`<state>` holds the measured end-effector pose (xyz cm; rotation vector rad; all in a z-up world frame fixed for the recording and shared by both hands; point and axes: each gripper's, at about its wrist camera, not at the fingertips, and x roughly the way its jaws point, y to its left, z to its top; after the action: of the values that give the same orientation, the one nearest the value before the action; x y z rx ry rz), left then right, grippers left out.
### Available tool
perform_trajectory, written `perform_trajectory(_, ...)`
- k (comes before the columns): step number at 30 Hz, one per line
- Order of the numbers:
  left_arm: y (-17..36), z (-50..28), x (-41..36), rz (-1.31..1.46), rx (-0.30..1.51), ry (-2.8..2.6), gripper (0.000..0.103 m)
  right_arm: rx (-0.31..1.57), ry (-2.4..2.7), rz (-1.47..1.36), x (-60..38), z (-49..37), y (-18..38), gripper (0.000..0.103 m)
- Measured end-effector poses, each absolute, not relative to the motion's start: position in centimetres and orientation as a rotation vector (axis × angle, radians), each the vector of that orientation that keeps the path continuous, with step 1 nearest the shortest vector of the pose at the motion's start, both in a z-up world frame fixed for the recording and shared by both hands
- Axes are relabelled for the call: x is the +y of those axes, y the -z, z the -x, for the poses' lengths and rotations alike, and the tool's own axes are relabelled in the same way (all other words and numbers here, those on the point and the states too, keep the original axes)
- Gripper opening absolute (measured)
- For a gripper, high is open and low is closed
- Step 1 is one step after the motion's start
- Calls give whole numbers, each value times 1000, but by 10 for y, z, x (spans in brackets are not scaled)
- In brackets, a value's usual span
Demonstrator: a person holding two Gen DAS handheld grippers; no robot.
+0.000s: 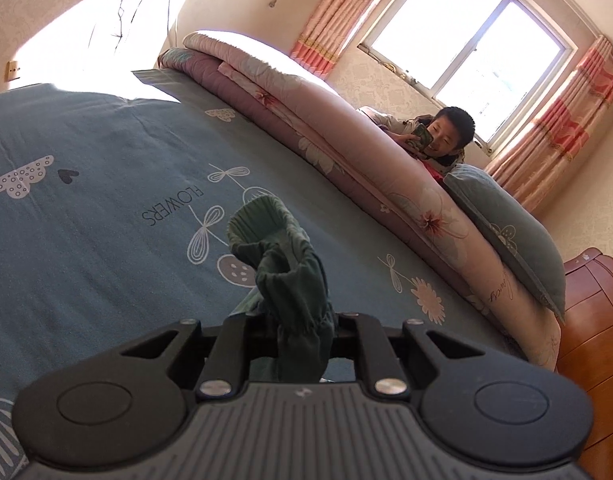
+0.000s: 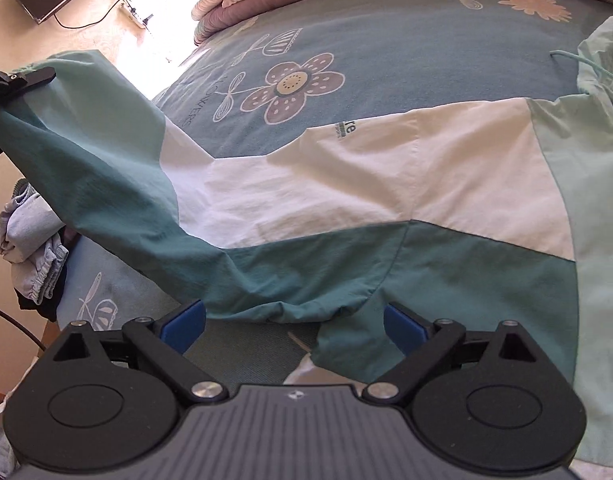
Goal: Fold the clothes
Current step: 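Carry the held cuff with the left tool across the jacket front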
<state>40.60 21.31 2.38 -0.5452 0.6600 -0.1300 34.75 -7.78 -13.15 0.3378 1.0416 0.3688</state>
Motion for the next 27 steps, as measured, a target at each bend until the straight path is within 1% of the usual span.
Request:
perform_trajectory(5, -35, -401, 162, 575, 649, 256, 12, 1059, -280, -271, -131, -327, 133, 98)
perform_trajectory(13, -34, -400, 70, 568, 683, 357, 12, 1042, -159, -302, -205, -298, 131, 98)
perform_trajectory(23, -25, -399, -26, 536, 728, 426, 12, 1057, -81, -306, -275, -262, 133, 98)
perform_trajectory(27, -14, -394, -67, 523, 767, 480, 12, 1062, -51, -324, -302, -250, 134, 98)
